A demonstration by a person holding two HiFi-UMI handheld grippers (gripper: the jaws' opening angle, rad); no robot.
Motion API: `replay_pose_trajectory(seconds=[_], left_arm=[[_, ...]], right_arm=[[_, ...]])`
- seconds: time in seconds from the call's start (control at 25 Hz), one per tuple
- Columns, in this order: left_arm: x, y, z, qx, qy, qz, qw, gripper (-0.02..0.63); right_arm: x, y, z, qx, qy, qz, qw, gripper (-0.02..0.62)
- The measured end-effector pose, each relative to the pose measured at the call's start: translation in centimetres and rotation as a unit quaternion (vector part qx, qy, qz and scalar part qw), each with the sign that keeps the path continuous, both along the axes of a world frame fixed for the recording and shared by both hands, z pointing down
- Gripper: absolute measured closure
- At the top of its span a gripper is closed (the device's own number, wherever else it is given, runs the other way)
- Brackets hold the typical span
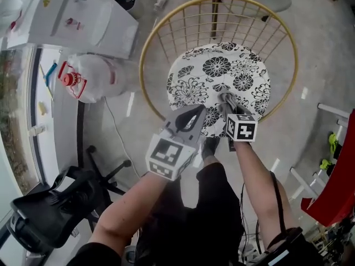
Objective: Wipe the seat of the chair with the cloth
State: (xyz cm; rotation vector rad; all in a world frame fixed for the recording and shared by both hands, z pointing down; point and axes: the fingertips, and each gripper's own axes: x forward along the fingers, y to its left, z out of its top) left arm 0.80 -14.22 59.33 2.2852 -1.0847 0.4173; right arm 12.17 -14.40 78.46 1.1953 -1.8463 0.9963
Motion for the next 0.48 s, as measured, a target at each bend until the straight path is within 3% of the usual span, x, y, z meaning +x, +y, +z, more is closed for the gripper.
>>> replay_pose_trajectory(seconds=[0.48], left_arm=[[0.6, 2.6, -0.8, -0.003, -0.001, 0.010, 0.9999, 0.598]], right_arm=[[1.1, 8.5, -0.3, -0.045, 0.004, 0.007, 0.999, 0.574]])
